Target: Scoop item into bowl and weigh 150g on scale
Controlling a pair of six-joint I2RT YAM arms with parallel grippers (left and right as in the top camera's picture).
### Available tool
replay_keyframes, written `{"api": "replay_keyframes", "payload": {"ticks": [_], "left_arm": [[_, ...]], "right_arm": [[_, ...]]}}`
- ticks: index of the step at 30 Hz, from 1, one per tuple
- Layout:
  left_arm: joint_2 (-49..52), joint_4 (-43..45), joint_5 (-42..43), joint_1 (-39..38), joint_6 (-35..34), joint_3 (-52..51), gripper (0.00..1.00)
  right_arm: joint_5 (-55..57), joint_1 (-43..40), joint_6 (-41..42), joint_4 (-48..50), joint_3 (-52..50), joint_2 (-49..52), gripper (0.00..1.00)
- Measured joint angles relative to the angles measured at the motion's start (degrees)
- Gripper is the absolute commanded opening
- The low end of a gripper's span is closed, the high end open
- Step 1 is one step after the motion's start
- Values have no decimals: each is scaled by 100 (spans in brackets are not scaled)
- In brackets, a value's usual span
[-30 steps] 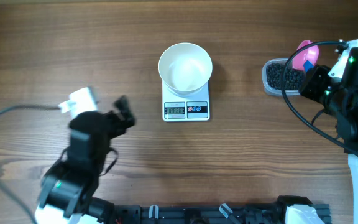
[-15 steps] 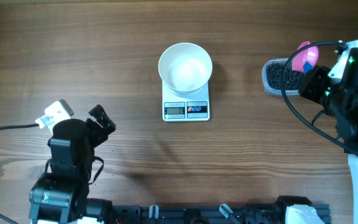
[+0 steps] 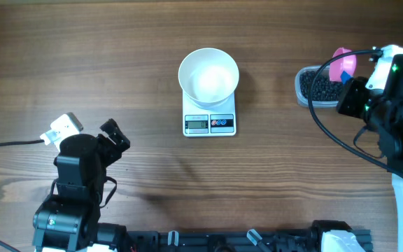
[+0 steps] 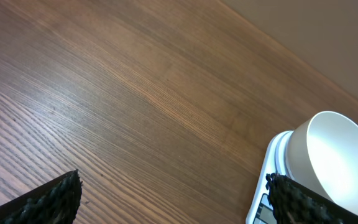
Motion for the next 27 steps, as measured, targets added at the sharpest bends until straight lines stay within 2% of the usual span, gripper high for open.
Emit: {"api": "replay_keyframes", "payload": {"ticks": [12,15,27], "left_arm": [[2,0,0,0,0,0,100],[0,0,0,0,0,0,100],[0,0,0,0,0,0,100]], "right_arm": [[-22,2,258,-479,0,0,4],[-111,2,627,-562,0,0,4],[-352,2,2946,-428,0,0,4]]}}
